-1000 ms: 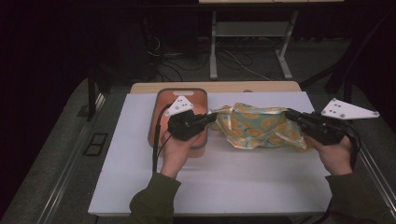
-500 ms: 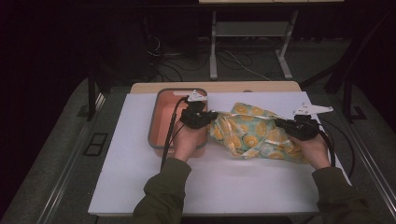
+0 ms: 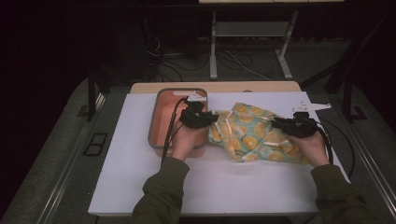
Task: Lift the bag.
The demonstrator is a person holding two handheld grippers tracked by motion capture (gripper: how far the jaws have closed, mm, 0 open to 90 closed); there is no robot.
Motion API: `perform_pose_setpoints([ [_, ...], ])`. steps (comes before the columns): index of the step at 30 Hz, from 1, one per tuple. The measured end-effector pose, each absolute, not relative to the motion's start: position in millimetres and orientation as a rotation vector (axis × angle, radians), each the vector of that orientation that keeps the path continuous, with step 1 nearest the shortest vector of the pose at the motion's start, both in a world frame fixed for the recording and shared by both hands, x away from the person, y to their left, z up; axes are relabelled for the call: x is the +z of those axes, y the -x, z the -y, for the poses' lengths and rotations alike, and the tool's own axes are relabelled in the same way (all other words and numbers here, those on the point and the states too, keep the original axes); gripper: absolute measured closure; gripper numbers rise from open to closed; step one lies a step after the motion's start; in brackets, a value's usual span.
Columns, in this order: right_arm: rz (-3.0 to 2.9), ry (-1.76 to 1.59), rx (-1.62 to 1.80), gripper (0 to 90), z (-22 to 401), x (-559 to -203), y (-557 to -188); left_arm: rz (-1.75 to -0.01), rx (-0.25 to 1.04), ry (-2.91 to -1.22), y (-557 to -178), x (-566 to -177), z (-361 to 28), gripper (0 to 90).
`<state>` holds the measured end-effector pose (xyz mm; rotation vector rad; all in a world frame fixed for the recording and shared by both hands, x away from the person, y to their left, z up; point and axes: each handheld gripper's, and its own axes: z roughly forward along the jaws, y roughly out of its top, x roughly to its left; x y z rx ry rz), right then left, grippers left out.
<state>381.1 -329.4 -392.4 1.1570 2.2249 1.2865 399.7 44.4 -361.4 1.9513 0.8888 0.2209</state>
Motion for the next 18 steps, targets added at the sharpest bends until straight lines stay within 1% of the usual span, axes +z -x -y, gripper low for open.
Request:
perform_pose_setpoints([
  [1,-2.229,-1.153,1.315,63.3,330.5,-388.8,-379.3,-0.882,0.212,-1.948,-397.9,-359.7,-46.9,61.0],
  [4,-2.217,-1.134,1.387,57.4,333.2,-378.5,-371.9,-0.852,0.208,-1.920,-389.7,-353.8,-56.5,51.2],
  [6,-2.210,-1.122,1.432,51.6,334.2,-371.8,-366.6,-0.828,0.195,-1.914,-382.7,-349.9,-64.2,46.5],
  [7,-2.208,-1.117,1.441,46.8,334.1,-368.5,-363.4,-0.814,0.199,-1.914,-378.0,-347.9,-68.0,43.6],
  [8,-2.212,-1.110,1.448,43.3,333.8,-365.7,-360.2,-0.796,0.205,-1.914,-373.0,-346.1,-72.3,42.2],
  [13,-2.289,-1.035,1.469,37.6,328.4,-359.2,-340.2,-0.720,0.219,-1.900,-344.8,-339.6,-96.1,36.3],
  [18,-2.334,-0.951,1.481,30.2,321.0,-361.9,-319.7,-0.658,0.216,-1.877,-317.1,-341.5,-119.6,30.6],
])
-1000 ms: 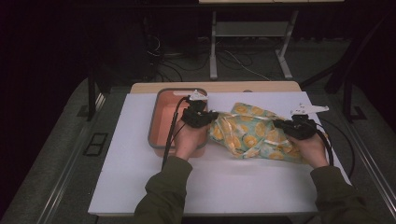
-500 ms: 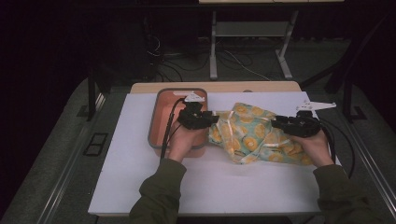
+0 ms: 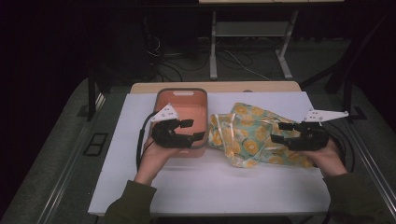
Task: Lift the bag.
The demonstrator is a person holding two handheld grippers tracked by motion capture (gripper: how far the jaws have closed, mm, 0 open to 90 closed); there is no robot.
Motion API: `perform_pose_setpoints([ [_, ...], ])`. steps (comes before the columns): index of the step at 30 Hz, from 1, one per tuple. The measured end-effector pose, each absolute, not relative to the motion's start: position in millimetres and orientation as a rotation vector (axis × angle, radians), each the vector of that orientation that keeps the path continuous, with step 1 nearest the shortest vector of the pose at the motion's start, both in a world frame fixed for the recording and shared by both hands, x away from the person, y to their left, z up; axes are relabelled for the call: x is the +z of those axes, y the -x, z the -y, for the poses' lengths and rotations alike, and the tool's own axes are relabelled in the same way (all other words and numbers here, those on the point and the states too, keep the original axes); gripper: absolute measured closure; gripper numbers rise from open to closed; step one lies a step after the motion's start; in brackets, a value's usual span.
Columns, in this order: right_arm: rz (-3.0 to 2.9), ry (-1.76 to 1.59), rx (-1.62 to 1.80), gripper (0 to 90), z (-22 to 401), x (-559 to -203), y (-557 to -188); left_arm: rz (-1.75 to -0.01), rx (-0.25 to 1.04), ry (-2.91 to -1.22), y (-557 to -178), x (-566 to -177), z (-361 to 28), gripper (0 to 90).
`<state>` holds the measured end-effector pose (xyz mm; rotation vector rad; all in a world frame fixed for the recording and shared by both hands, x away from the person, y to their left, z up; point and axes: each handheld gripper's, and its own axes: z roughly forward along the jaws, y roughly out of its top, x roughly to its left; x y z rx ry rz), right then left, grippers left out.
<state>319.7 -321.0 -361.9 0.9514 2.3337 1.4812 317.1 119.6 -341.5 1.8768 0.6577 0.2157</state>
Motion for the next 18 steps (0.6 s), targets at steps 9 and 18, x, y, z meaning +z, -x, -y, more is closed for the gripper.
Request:
perform_pose_setpoints([
  [9,-2.320,-0.886,1.442,20.7,314.9,-383.0,-285.8,-0.618,0.261,-1.898,-272.3,-364.0,-148.8,17.2],
  [18,-2.332,-0.922,1.413,14.8,314.4,-418.8,-265.7,-0.658,0.280,-1.933,-257.8,-396.2,-167.1,6.0],
])
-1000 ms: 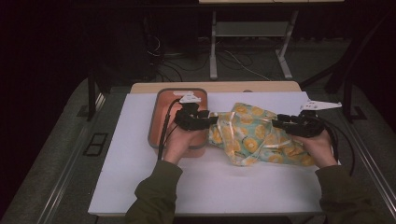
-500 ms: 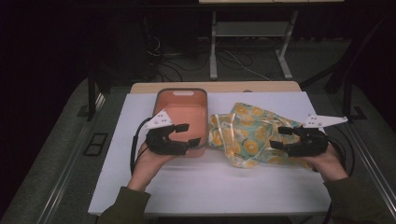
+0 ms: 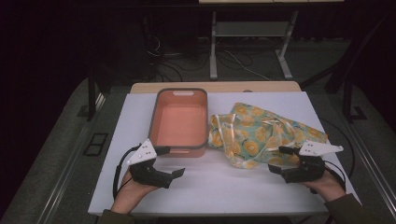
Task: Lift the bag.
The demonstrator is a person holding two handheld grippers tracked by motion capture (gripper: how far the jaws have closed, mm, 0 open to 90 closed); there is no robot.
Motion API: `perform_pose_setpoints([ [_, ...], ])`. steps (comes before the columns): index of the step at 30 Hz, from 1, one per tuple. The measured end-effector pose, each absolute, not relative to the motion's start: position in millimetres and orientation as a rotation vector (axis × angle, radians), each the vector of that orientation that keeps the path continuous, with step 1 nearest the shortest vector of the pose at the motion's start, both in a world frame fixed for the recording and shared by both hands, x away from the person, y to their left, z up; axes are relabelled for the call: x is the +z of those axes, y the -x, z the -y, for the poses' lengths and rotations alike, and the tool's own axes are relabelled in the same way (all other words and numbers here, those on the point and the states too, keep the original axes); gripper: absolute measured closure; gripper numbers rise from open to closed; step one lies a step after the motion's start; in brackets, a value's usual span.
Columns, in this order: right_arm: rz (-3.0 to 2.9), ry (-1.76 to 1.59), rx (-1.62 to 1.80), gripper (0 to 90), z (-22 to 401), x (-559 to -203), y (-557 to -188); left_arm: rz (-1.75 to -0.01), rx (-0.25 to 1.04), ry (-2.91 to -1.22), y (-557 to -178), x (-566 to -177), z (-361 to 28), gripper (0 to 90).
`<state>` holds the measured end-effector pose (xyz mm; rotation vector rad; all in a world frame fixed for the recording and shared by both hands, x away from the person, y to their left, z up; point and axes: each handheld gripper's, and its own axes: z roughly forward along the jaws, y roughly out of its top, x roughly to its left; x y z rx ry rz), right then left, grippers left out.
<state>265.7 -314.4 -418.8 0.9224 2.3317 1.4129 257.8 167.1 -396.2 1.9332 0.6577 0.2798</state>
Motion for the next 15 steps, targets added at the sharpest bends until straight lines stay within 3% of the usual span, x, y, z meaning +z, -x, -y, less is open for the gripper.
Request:
perform_pose_setpoints([
  [4,-2.325,-0.938,1.399,13.4,313.7,-426.2,-261.2,-0.665,0.281,-1.953,-260.1,-406.0,-167.6,0.0],
  [15,-2.355,-0.912,1.381,13.4,304.7,-432.0,-260.0,-0.709,0.273,-1.977,-265.3,-416.9,-170.7,0.0],
])
